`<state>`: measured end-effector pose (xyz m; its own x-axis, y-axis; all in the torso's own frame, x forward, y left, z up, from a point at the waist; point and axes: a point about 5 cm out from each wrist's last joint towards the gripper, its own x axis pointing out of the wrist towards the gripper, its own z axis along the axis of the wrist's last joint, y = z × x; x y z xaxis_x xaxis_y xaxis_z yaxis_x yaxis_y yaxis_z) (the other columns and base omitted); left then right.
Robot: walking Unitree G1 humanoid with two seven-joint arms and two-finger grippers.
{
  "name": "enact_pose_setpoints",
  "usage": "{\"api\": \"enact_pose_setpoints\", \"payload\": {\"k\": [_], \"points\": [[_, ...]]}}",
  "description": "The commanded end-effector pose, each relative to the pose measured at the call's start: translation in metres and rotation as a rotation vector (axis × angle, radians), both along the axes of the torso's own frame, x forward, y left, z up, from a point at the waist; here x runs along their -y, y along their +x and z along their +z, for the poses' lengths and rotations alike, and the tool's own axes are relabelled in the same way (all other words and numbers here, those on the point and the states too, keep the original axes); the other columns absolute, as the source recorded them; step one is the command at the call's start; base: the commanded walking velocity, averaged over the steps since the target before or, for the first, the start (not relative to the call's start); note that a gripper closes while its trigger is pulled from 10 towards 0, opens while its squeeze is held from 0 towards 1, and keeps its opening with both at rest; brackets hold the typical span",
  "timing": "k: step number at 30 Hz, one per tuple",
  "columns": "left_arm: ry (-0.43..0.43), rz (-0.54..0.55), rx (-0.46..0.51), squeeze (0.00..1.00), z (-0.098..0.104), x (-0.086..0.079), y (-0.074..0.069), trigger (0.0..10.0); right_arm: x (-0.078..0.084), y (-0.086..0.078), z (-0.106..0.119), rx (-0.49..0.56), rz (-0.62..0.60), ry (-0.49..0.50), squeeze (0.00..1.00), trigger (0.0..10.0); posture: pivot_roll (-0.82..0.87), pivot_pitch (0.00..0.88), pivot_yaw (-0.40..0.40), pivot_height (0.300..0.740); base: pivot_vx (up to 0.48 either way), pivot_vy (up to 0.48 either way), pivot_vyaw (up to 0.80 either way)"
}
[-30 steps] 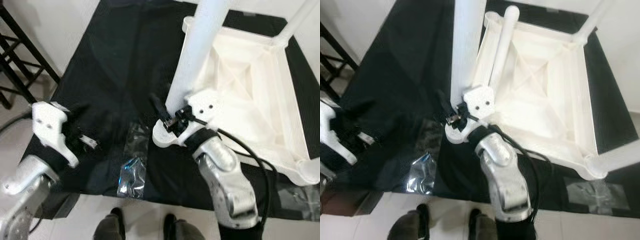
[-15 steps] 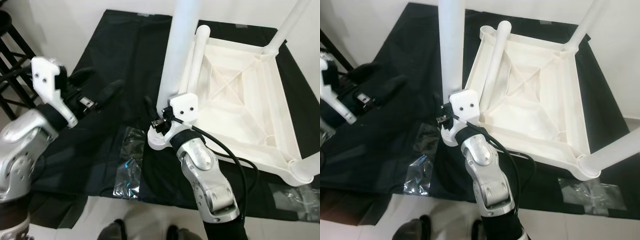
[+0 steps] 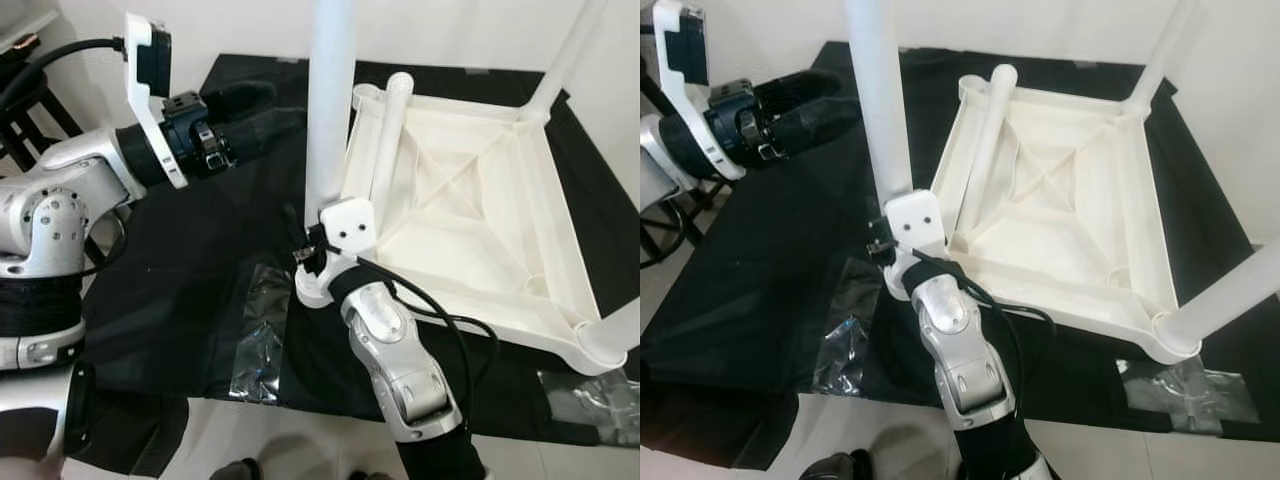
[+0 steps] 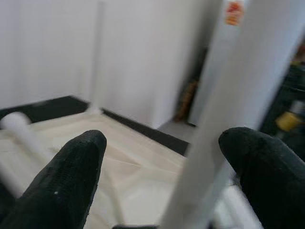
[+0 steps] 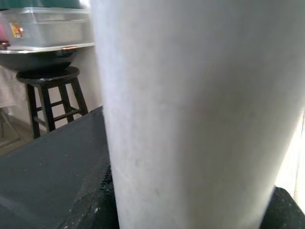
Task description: Building children table
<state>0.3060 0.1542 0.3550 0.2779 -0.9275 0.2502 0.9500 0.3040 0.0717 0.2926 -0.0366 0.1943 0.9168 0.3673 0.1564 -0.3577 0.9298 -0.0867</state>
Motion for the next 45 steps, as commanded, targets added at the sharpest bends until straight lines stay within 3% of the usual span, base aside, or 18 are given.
{"api": "enact_pose_setpoints", "payload": {"k": [1,2,3,14,15,16,18,19,20,34,35,36,37,38,40,41,43,45], "points": [[0.039,-0.143,0.015,1.00,0.008,0.011,-0.008,10.0,0.003,0.003,-0.050,-0.224,-0.045,-0.077,0.00,10.0,0.13,0.151,-0.005,0.740,0.000,0.000,0.00],[0.081,-0.301,-0.005,1.00,0.014,0.017,-0.015,10.0,0.004,0.005,-0.050,-0.221,-0.055,-0.071,0.00,10.0,0.12,0.153,-0.004,0.740,0.000,0.000,0.00],[0.094,-0.346,-0.009,1.00,0.016,0.018,-0.017,10.0,0.004,0.006,-0.050,-0.220,-0.058,-0.068,0.00,10.0,0.12,0.155,-0.004,0.740,0.000,0.000,0.00],[0.141,-0.400,0.029,1.00,0.014,0.038,-0.017,10.0,0.002,0.006,-0.050,-0.214,-0.056,-0.063,0.00,10.0,0.12,0.158,-0.003,0.740,0.000,0.000,0.00],[0.148,-0.388,0.041,0.63,0.014,0.041,-0.014,10.0,0.002,0.007,-0.049,-0.213,-0.056,-0.062,0.00,10.0,0.11,0.158,-0.002,0.740,0.000,0.000,0.00],[0.149,-0.378,0.045,0.00,0.015,0.044,-0.011,10.0,0.002,0.007,-0.049,-0.212,-0.056,-0.061,0.00,10.0,0.11,0.158,-0.001,0.740,0.000,0.000,0.00],[0.144,-0.359,0.054,0.00,0.016,0.047,-0.008,9.6,0.001,0.007,-0.049,-0.212,-0.057,-0.060,0.00,10.0,0.11,0.158,0.000,0.740,0.000,0.000,0.00],[0.142,-0.347,0.061,0.00,0.018,0.049,-0.005,5.2,0.001,0.007,-0.050,-0.211,-0.057,-0.059,0.00,10.0,0.11,0.157,0.002,0.740,0.000,0.000,0.00],[0.139,-0.339,0.070,0.00,0.019,0.051,-0.003,0.0,0.001,0.007,-0.050,-0.210,-0.058,-0.058,0.00,10.0,0.11,0.157,0.002,0.740,0.000,0.000,0.00],[0.179,-0.369,0.056,0.00,0.014,0.057,0.001,0.0,0.002,0.010,-0.039,-0.168,-0.031,-0.020,0.00,10.0,0.11,0.161,0.007,0.740,0.000,0.000,0.00],[0.183,-0.371,0.056,0.00,0.014,0.056,0.001,0.0,0.002,0.011,-0.032,-0.149,0.016,0.004,0.30,10.0,0.11,0.162,0.009,0.740,0.000,0.000,0.00],[0.183,-0.371,0.056,0.00,0.014,0.056,0.001,0.0,0.002,0.011,-0.032,-0.149,0.016,0.004,0.30,10.0,0.11,0.162,0.009,0.740,0.000,0.000,0.00],[0.188,-0.372,0.057,0.00,0.014,0.056,0.001,0.0,0.002,0.011,-0.022,-0.115,0.075,0.042,1.00,10.0,0.11,0.163,0.010,0.740,0.000,0.000,0.00],[0.188,-0.372,0.057,0.00,0.014,0.056,0.001,0.0,0.002,0.011,-0.022,-0.115,0.075,0.042,1.00,10.0,0.11,0.163,0.010,0.740,0.000,0.000,0.00],[0.196,-0.377,0.057,0.00,0.013,0.056,0.001,0.0,0.007,0.010,0.009,-0.037,0.339,0.161,1.00,10.0,0.11,0.166,0.016,0.740,0.000,0.000,0.00],[0.196,-0.377,0.057,0.00,0.013,0.056,0.001,0.0,0.007,0.010,0.009,-0.037,0.339,0.161,1.00,10.0,0.11,0.166,0.016,0.740,0.000,0.000,0.00],[0.202,-0.384,0.058,0.00,0.013,0.056,0.001,0.0,0.028,0.009,0.038,0.065,0.609,0.104,1.00,10.0,0.11,0.167,0.019,0.740,0.000,0.000,0.00],[0.203,-0.388,0.059,0.00,0.012,0.057,0.001,0.0,0.052,0.013,0.048,0.101,0.756,-0.053,1.00,10.0,0.11,0.167,0.020,0.740,0.000,0.000,0.00]]}}
